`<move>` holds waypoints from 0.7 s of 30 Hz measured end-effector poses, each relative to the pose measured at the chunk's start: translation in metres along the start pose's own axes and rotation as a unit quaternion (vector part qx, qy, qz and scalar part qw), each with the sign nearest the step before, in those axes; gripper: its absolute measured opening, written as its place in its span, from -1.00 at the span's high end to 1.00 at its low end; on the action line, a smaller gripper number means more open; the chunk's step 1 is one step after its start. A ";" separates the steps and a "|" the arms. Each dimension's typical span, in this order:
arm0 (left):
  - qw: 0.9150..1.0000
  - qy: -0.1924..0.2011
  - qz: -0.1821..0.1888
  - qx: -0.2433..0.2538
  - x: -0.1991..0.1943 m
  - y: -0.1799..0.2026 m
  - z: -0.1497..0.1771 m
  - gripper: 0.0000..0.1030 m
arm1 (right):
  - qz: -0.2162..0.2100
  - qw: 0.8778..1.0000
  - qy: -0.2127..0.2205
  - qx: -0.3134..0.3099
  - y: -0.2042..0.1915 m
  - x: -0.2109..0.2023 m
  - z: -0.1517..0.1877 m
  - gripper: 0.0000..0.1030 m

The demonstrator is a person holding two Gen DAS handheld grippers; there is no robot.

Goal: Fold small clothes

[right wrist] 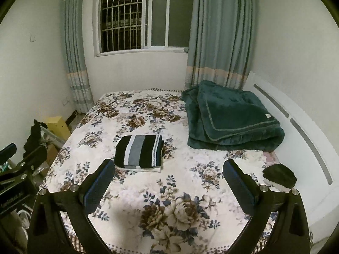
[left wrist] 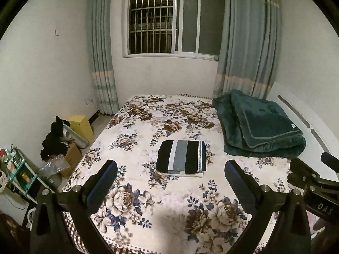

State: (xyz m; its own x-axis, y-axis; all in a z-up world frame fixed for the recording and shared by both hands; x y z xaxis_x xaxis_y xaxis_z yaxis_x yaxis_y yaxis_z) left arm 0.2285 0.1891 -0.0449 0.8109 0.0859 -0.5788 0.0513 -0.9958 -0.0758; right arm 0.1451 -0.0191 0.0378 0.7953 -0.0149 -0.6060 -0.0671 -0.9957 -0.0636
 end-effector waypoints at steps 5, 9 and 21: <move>1.000 -0.007 -0.006 -0.003 -0.008 -0.001 -0.001 -1.00 | -0.001 1.000 -0.004 -0.002 0.002 -0.004 -0.001 -1.00; 1.000 -0.013 -0.007 -0.002 -0.014 -0.002 -0.001 -1.00 | -0.005 1.000 -0.005 -0.003 0.003 -0.014 -0.002 -1.00; 1.000 -0.008 -0.006 -0.001 -0.021 -0.001 -0.005 -1.00 | -0.020 1.000 0.003 -0.012 0.009 -0.027 -0.019 -1.00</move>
State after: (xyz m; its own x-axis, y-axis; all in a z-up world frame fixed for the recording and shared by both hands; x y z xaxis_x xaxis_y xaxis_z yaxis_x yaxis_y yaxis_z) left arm 0.2141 0.1879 -0.0290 0.8005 0.0985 -0.5912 0.0627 -0.9948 -0.0809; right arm 0.1347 -0.0296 0.0687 0.8003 0.0240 -0.5991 -0.0215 -0.9974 -0.0687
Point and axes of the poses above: each gripper's, at about its wrist camera, not at the fingertips, and x roughly the way its jaws point, y to its right, z to its underside, the point moved 1 cm from there along x, roughly the way its jaws point, and after that the axes turned 8 degrees about x, right-handed, at the moved point
